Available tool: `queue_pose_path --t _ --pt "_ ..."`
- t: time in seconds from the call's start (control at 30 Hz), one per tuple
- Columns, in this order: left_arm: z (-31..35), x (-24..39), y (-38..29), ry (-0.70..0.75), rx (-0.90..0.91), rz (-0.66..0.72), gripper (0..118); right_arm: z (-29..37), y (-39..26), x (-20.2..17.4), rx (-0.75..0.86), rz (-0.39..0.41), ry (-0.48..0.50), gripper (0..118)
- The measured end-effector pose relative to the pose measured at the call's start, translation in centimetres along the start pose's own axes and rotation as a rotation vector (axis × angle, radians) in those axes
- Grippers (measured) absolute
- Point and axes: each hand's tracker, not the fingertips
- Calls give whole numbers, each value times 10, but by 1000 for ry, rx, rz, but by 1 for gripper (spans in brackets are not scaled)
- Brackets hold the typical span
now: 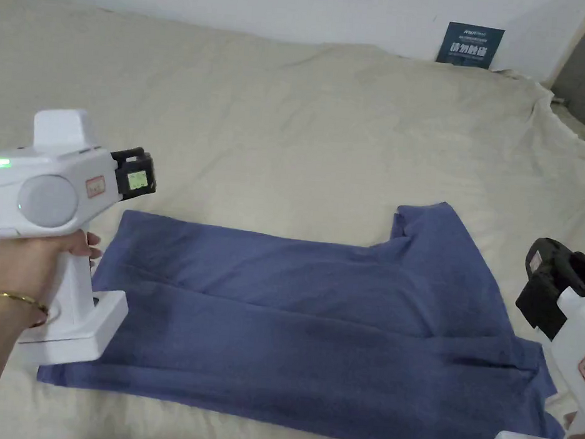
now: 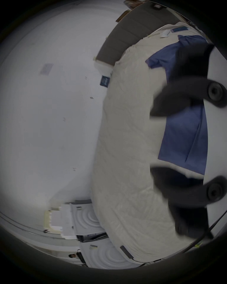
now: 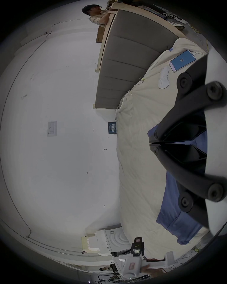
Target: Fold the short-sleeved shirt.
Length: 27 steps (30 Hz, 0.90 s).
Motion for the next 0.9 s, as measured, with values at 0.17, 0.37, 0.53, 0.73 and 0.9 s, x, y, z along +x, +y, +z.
queue_pose_path --t 0.17,0.37,0.53,0.73,0.9 --pt "-75 -14 23 58 -173 26 118 -25 -4 -2 -37 -5 -13 0" --pt "-154 -22 16 120 -438 -67 118 -52 -13 1 -88 2 -28 0" --pt "-193 -24 -1 158 -553 -97 118 -70 -20 5 -125 10 -53 0" --pt "-208 -25 -12 145 -598 -48 54 -83 -28 9 -161 13 -72 0" --pt "-202 -14 -17 108 -569 -88 0 -85 -34 13 -177 10 -78 0"
